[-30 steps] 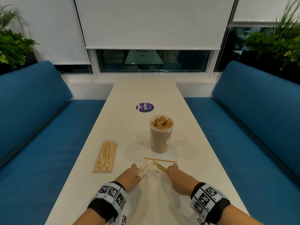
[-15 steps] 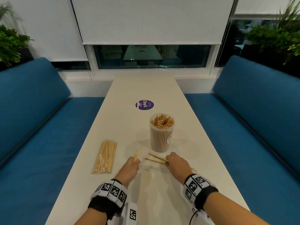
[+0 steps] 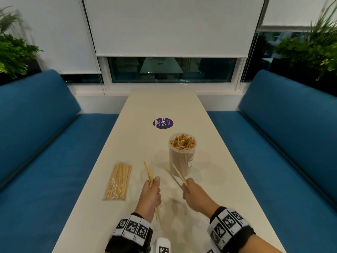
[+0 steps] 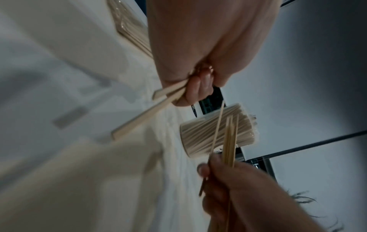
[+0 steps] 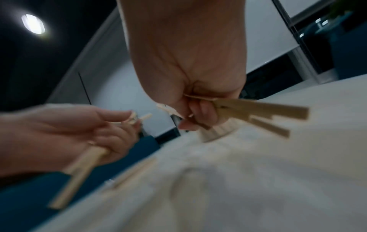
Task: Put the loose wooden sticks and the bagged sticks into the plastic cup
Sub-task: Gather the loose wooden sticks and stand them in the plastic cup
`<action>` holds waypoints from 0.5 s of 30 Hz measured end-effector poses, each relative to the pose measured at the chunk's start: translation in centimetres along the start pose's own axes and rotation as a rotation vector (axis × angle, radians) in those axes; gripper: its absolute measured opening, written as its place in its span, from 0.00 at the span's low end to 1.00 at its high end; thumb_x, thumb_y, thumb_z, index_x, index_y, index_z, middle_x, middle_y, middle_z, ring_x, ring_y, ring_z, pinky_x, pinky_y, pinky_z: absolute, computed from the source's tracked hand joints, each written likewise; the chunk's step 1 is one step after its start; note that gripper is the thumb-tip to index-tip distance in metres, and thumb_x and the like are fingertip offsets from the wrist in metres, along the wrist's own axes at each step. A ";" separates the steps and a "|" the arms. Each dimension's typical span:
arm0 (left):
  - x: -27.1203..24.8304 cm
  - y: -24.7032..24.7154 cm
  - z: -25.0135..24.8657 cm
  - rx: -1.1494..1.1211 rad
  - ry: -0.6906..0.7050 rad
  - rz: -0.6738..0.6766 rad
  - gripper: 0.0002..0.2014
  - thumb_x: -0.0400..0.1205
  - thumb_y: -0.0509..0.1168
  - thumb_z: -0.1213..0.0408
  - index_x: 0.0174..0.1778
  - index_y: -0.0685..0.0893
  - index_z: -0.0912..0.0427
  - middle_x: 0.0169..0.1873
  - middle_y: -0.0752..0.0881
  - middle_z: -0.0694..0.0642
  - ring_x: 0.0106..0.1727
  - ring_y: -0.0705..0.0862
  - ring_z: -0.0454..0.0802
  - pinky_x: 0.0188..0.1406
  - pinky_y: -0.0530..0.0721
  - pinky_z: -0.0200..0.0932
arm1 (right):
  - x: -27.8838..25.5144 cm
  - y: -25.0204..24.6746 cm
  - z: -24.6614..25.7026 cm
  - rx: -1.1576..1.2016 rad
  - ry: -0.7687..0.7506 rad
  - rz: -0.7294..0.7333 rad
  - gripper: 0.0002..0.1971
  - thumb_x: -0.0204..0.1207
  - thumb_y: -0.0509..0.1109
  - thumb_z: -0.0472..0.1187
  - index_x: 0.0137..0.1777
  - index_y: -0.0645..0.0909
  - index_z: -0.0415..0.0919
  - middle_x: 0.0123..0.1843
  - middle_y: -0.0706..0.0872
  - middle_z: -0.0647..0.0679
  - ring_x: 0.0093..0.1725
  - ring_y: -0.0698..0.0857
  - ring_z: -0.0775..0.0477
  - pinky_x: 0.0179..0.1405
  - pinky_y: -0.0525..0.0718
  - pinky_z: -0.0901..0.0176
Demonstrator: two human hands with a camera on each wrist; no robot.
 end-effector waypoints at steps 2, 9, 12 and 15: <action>-0.4 0.9 -0.9 0.105 0.042 0.027 0.15 0.80 0.60 0.47 0.46 0.73 0.58 0.24 0.64 0.49 0.20 0.63 0.42 0.22 0.64 0.35 | -1.0 0.6 2.2 0.099 -0.054 0.050 0.04 0.84 0.52 0.38 0.47 0.65 0.42 0.45 0.79 0.45 0.41 0.75 0.48 0.43 0.73 0.56; -1.6 2.1 -3.3 0.273 0.223 -0.027 0.16 0.82 0.59 0.48 0.35 0.75 0.57 0.26 0.80 0.55 0.32 0.82 0.47 0.33 0.77 0.40 | -3.6 2.3 7.2 0.102 -0.262 0.115 0.13 0.82 0.51 0.36 0.65 0.61 0.41 0.38 0.74 0.51 0.33 0.72 0.57 0.35 0.72 0.63; -2.5 1.5 -4.5 0.230 0.289 -0.117 0.21 0.85 0.51 0.48 0.30 0.71 0.56 0.23 0.72 0.50 0.25 0.75 0.42 0.27 0.73 0.36 | -4.3 2.1 7.1 0.092 -0.248 0.114 0.08 0.82 0.59 0.44 0.54 0.64 0.42 0.37 0.74 0.54 0.32 0.72 0.58 0.30 0.69 0.66; -3.4 0.6 -6.1 0.091 0.327 -0.221 0.21 0.85 0.49 0.48 0.32 0.72 0.57 0.29 0.71 0.52 0.30 0.71 0.45 0.32 0.69 0.38 | -4.4 1.6 6.3 0.155 -0.202 0.089 0.15 0.78 0.65 0.54 0.54 0.71 0.44 0.42 0.74 0.57 0.39 0.73 0.59 0.37 0.71 0.68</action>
Point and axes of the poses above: each hand's wrist, its own x-axis towards the middle knuckle, its own y-axis out of the palm, z = x × y, the point moved 6 cm from there along x, towards the middle knuckle
